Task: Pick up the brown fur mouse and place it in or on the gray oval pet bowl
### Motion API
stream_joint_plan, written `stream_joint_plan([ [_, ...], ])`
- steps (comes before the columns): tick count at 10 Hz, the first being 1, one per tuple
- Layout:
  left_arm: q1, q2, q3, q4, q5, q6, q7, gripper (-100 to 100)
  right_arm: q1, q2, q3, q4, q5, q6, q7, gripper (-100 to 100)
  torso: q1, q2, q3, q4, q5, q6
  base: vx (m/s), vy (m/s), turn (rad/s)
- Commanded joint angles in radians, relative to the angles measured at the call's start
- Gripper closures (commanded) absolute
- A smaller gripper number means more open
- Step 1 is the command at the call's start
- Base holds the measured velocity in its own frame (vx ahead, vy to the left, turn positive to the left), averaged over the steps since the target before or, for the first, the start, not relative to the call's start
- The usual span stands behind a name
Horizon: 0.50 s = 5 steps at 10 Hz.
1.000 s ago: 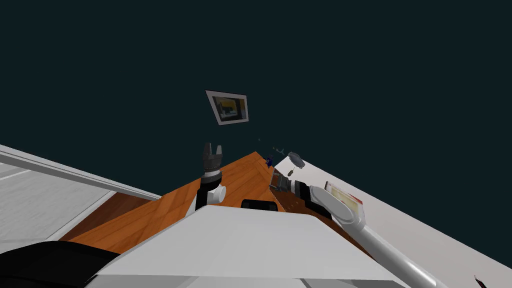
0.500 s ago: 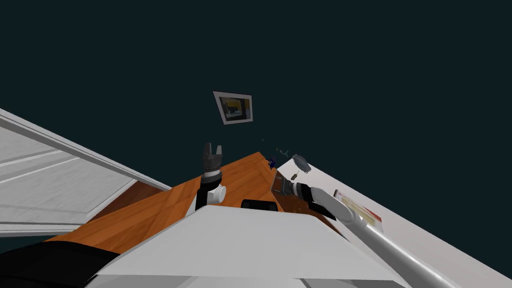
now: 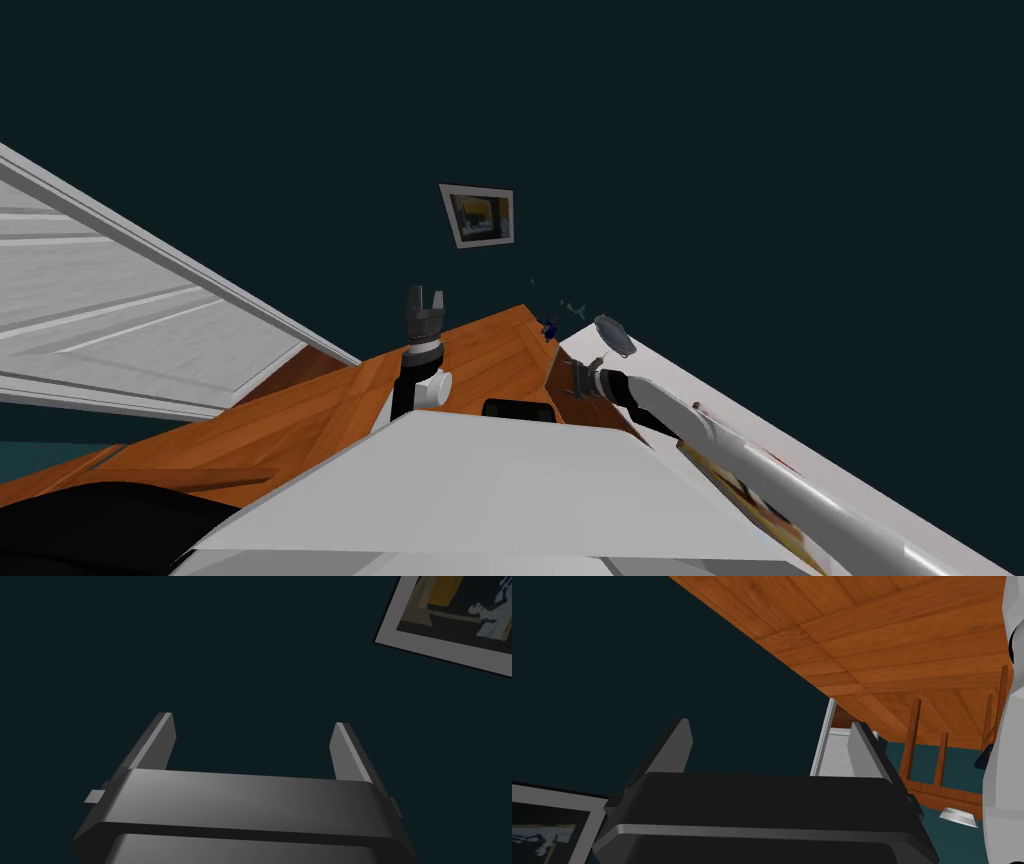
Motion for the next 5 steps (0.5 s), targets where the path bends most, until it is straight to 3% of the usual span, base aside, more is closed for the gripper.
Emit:
stream_joint_plan([
  [1, 0.000, 0.000, 0.000, 0.000, 0.000, 0.000, 0.000, 0, 0.000, -0.011, 0.008, 0.022, 0.029, -0.004, 0.021, -100, 0.000, 0.000, 0.000, 0.000, 0.000, 0.000, 0.034, -0.034, 0.101],
  [5, 0.000, 0.000, 0.000, 0.000, 0.000, 0.000, 0.000, 0, -0.015, -0.100, 0.049, 0.091, 0.157, -0.026, 0.043, -100, 0.000, 0.000, 0.000, 0.000, 0.000, 0.000, 0.037, -0.045, 0.179],
])
